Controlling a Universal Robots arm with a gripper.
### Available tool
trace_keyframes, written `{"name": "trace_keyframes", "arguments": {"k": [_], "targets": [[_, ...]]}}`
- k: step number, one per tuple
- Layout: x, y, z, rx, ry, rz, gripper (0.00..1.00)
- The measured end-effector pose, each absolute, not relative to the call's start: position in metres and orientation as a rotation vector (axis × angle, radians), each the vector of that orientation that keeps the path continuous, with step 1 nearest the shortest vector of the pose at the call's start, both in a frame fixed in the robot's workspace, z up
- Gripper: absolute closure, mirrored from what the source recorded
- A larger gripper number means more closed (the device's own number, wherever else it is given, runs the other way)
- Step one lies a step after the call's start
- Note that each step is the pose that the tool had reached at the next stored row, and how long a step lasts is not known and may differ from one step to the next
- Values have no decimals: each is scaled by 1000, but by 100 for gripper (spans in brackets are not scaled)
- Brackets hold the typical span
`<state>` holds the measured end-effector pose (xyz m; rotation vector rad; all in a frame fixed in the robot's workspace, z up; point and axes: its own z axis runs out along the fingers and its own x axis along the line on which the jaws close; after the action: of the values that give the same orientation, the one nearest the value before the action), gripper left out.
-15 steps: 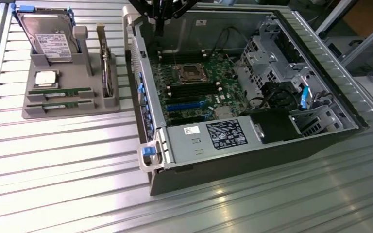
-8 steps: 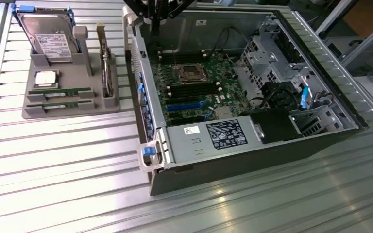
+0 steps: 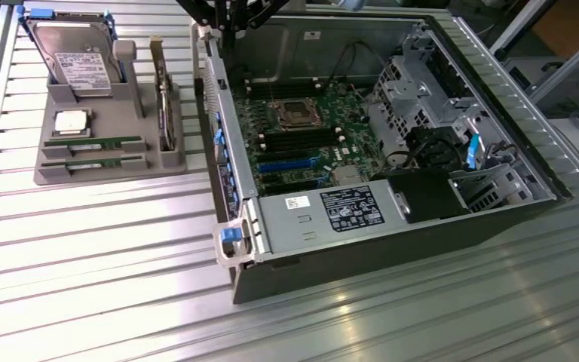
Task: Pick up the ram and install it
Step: 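Reach for the ram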
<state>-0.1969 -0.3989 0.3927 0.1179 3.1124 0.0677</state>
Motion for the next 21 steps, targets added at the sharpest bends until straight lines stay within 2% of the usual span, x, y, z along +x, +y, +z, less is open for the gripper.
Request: {"name": "trace_keyframes", "arguments": {"k": [21], "targets": [[-210, -399, 392, 118, 3112, 68, 86]]}}
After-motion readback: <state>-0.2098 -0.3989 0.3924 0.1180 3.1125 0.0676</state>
